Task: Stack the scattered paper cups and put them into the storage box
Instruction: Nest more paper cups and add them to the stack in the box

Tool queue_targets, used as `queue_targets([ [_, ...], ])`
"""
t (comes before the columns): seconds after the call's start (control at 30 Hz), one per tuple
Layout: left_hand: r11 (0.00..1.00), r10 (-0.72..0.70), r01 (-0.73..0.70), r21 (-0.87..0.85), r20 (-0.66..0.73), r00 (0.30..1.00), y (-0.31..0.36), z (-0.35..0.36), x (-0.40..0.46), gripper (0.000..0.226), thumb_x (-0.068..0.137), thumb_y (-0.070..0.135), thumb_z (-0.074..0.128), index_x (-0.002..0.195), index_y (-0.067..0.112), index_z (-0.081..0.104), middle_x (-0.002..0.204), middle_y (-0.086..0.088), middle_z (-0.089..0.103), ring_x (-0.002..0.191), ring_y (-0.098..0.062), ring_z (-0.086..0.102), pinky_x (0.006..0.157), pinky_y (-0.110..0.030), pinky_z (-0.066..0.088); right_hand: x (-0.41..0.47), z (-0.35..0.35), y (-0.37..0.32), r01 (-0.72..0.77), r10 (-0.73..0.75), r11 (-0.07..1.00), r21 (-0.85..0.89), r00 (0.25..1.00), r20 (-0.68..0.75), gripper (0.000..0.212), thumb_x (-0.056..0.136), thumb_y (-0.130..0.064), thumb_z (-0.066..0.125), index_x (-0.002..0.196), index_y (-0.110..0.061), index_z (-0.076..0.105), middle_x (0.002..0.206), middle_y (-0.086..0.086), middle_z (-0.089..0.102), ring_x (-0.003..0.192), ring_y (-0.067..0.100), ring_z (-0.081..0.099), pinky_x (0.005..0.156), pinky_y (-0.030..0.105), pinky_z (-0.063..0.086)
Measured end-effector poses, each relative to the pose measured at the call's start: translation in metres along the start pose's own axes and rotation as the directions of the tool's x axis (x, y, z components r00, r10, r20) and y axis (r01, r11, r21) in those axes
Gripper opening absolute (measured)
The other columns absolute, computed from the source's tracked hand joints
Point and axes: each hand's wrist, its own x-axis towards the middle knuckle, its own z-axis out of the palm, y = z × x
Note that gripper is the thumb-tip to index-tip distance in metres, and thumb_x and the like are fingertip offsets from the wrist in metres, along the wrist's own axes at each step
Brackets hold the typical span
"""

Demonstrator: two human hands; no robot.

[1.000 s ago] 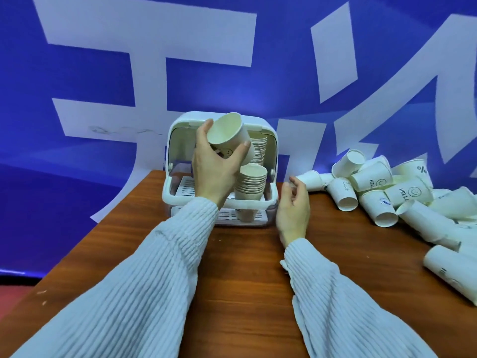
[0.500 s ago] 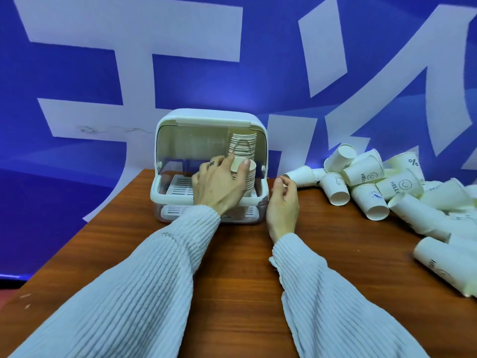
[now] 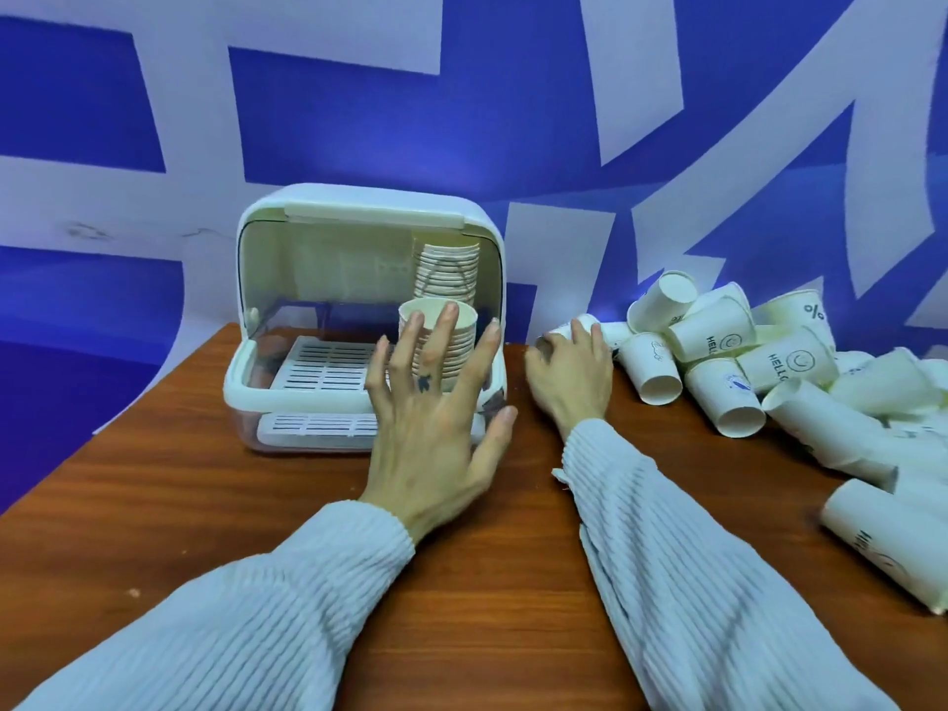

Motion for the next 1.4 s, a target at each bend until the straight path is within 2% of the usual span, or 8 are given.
queue_targets([
  [0.1,0.998,-0.044,0.044,-0.034,-0.001,0.999,-0.001,0.000,0.000,0.072,0.094,0.052,0.054,0.159,0.029,0.034,0.168,-0.009,0.019,0.157,-0.033,0.009,0.123,-0.060,0.009,-0.004,-0.013,-0.001,-0.045,0.113,0.970,0.240,0.955,-0.274,0.038,0.098,-0.034,0.047,0.080,-0.012,0.073,0.096,0.016,0.071,0.099,0.040,0.059,0.090,0.044,0.041],
  [0.17,0.996,-0.074,0.074,-0.055,0.008,0.997,0.000,-0.001,0.000,0.071,0.094,0.051,0.055,0.158,0.029,0.035,0.167,-0.008,0.018,0.157,-0.031,0.007,0.123,-0.058,0.008,-0.003,-0.013,0.006,-0.069,0.173,0.944,0.322,0.936,-0.307,0.034,0.097,-0.036,0.049,0.104,-0.016,0.075,0.118,0.011,0.069,0.115,0.037,0.056,0.100,0.044,0.039],
  [0.3,0.993,-0.091,0.092,-0.080,0.028,0.996,0.001,-0.006,-0.002,0.069,0.094,0.050,0.055,0.157,0.029,0.036,0.167,-0.007,0.018,0.157,-0.030,0.007,0.124,-0.056,0.008,0.004,0.001,0.020,-0.145,0.149,0.908,0.394,0.989,0.021,0.069,0.094,-0.046,0.056,0.156,-0.019,0.043,0.159,0.014,0.044,0.148,0.033,0.036,0.122,0.049,0.031],
  [0.43,0.993,-0.087,0.091,-0.074,0.055,0.995,0.001,-0.009,-0.003,0.069,0.095,0.052,0.050,0.158,0.030,0.033,0.167,-0.007,0.018,0.157,-0.030,0.007,0.124,-0.054,0.009,0.003,0.005,0.022,-0.147,0.108,0.872,0.467,0.988,0.108,0.060,0.094,-0.044,0.062,0.148,-0.020,0.050,0.128,0.006,0.066,0.130,0.032,0.054,0.106,0.045,0.045],
  [0.7,0.993,-0.085,0.090,-0.079,0.059,0.995,0.001,-0.007,-0.004,0.067,0.095,0.052,0.051,0.157,0.030,0.035,0.166,-0.007,0.021,0.157,-0.029,0.009,0.121,-0.056,0.016,0.001,0.014,0.006,0.175,-0.196,0.975,0.134,0.966,0.169,0.060,0.102,-0.050,0.050,0.157,-0.025,0.042,0.164,0.010,0.037,0.152,0.033,0.029,0.124,0.045,0.023],
  [1.0,0.993,-0.074,0.078,-0.092,0.045,0.996,0.001,-0.005,-0.004,0.067,0.095,0.049,0.054,0.156,0.029,0.036,0.165,-0.008,0.023,0.156,-0.029,0.011,0.122,-0.056,0.015,-0.002,0.002,-0.001,-0.074,0.065,0.937,0.340,0.997,0.037,0.033,0.097,-0.047,0.062,0.104,-0.015,0.057,0.125,0.008,0.052,0.097,0.030,0.061,0.081,0.036,0.043],
  [1.2,0.991,-0.082,0.087,-0.099,0.053,0.995,0.001,-0.006,-0.004,0.066,0.096,0.051,0.051,0.156,0.030,0.035,0.165,-0.007,0.021,0.157,-0.027,0.008,0.123,-0.055,0.013,-0.002,-0.003,-0.001,-0.139,0.011,0.848,0.511,0.970,0.245,0.066,0.097,-0.032,0.055,0.159,-0.039,0.030,0.171,0.004,0.019,0.156,0.024,0.022,0.117,0.044,0.031],
  [1.4,0.992,-0.076,0.082,-0.101,0.057,0.995,0.002,-0.007,-0.004,0.067,0.094,0.050,0.054,0.156,0.029,0.037,0.165,-0.008,0.022,0.156,-0.030,0.009,0.122,-0.056,0.014,-0.014,-0.017,0.003,-0.267,0.286,0.689,0.673,0.954,0.085,0.028,0.093,-0.022,0.061,0.119,-0.015,0.054,0.109,0.000,0.061,0.100,0.021,0.059,0.075,0.030,0.042],
])
